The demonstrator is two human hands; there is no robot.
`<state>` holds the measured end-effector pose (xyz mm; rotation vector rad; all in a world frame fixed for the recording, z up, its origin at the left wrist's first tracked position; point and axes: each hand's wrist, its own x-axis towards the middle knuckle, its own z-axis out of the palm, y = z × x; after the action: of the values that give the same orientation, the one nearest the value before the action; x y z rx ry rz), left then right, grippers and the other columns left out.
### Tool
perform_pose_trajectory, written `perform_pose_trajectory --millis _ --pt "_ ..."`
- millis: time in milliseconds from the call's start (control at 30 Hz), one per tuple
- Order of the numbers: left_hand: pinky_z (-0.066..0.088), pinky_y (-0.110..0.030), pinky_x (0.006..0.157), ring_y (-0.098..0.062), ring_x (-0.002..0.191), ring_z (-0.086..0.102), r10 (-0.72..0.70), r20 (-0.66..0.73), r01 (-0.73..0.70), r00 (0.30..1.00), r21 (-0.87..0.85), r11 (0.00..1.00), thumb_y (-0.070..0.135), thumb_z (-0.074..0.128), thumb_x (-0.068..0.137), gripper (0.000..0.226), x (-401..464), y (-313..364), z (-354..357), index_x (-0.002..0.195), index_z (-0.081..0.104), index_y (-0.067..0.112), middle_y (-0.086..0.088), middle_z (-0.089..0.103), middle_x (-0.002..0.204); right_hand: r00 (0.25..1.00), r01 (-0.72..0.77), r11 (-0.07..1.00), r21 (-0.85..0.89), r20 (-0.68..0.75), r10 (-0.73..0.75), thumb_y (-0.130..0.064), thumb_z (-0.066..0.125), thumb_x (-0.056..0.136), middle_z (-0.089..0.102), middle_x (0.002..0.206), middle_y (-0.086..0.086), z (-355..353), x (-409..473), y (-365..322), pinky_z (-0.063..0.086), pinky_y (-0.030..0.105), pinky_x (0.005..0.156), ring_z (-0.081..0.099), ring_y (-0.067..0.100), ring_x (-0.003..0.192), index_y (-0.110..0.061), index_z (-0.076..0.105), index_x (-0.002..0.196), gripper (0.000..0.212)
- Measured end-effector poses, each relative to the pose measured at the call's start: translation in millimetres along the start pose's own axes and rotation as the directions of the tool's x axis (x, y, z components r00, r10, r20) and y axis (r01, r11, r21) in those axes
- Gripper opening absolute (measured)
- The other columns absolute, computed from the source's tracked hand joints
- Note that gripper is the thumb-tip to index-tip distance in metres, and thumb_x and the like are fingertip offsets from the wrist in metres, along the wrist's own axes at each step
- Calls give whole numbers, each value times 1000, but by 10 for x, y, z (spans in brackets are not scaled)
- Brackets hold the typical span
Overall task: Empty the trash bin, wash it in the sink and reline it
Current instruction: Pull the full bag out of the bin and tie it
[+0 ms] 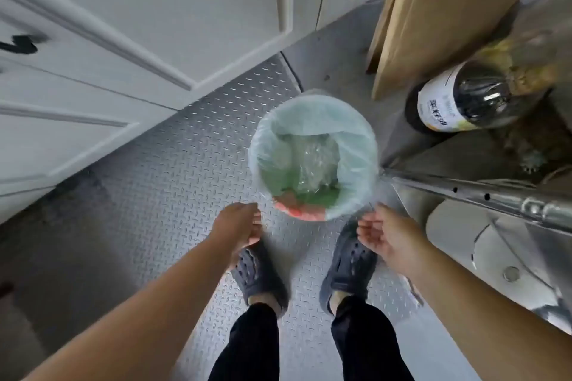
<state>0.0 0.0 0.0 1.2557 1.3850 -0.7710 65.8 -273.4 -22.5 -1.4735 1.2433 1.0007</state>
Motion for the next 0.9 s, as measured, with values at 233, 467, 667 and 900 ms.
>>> perform_pose_trajectory --millis 233,467,667,900 --pt "49 -49 101 -28 114 64 -64 136 122 989 -473 873 57 58 88 54 770 74 173 123 63 16 -7 70 121 986 -101 876 471 167 24 -72 49 83 65 129 18 260 621 2 43 47 104 62 33 117 -14 61 129 75" --pt "35 -57 111 -39 130 52 26 402 266 915 -651 711 40 49 87 58 921 47 195 132 58 6 -17 57 140 932 -113 787 606 340 -128 -52 57 85 62 133 19 331 688 31 55 45 93 66 37 112 -9 58 137 67" --pt "54 -41 93 -33 102 63 12 330 194 944 -585 787 0 44 80 30 768 -50 150 105 60 -1 -22 60 111 893 -78 792 606 395 -214 -16 58 76 66 117 20 260 629 49 54 44 93 65 35 109 -1 67 117 45" --pt "60 -29 61 -21 73 69 -81 170 158 982 -504 850 3 52 97 16 461 -149 184 111 54 -6 -17 70 95 974 37 906 421 186 -127 12 51 79 66 68 3 198 477 157 49 19 44 61 9 53 -11 70 78 31"
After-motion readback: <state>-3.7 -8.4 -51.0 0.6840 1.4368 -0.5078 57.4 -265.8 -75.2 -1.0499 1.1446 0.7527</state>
